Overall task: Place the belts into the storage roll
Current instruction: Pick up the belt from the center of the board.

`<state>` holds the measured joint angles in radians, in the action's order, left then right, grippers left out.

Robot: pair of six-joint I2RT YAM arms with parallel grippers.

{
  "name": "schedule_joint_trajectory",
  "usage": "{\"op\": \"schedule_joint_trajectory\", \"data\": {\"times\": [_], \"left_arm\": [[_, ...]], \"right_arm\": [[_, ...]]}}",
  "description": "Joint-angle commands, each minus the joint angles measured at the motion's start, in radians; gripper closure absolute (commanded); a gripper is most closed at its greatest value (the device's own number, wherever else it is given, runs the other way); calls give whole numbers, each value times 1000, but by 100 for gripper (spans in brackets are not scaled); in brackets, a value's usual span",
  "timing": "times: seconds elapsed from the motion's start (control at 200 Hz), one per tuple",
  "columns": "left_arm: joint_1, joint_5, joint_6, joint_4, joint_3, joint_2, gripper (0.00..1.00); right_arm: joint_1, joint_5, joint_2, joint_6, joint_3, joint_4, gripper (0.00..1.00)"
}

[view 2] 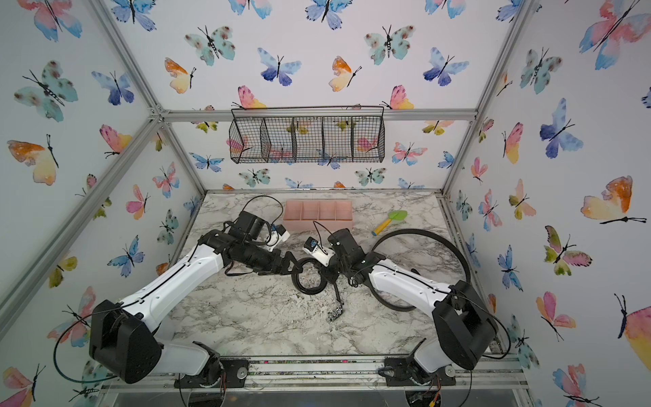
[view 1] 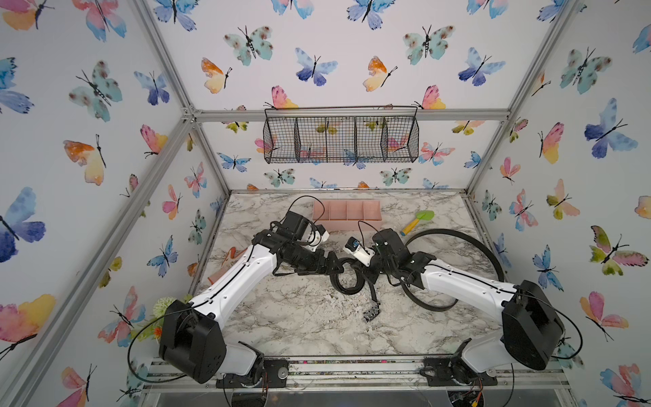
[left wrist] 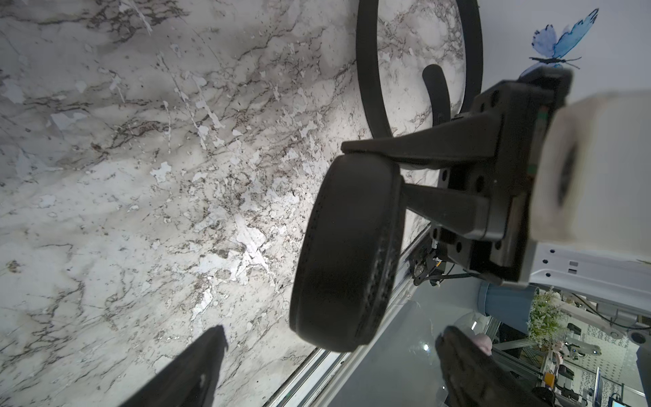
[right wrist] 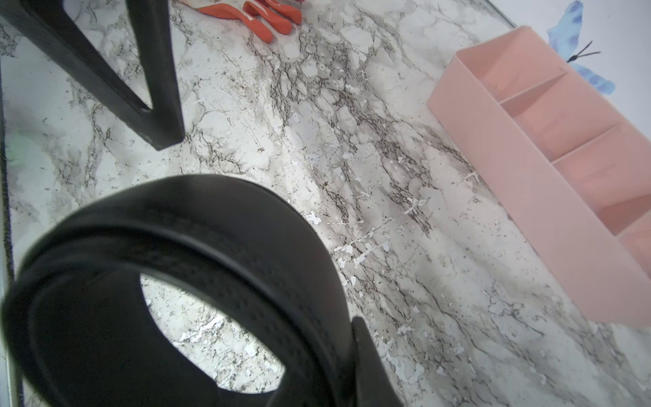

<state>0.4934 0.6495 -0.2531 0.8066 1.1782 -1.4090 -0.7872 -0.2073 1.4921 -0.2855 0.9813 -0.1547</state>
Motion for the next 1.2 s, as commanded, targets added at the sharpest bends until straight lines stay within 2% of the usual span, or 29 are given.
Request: {"op": "schedule_joint_trajectory", "data": {"times": [0.0,0.18,0.35,0.466,0.606,0.666,0.841,1.196], "left_arm": [[18,20,37,19,17,-25,7],[48,20,42,22,57,-67,10],[65,5,40,22,94,-112,19],[89,1,34,19,112,-137,28],[97,6,28,4,119,-158,45],[98,13,26,0,119,-163,47],[102,19,25,-4,123,-167,65],[103,0,2,-36,116,-103,75]], "right_arm": [[-5,-28,-25,-51,36,-23,97],[-5,-46,-39,-78,38,-26,97],[-6,-69,-38,-87,46,-39,97],[-6,-87,-39,-84,42,-34,97],[-6,-94,-50,-76,31,-19,97],[-6,-88,-53,-75,29,-17,97],[-6,-73,-55,-62,26,-7,97],[-6,-29,-91,73,-37,127,95]]}}
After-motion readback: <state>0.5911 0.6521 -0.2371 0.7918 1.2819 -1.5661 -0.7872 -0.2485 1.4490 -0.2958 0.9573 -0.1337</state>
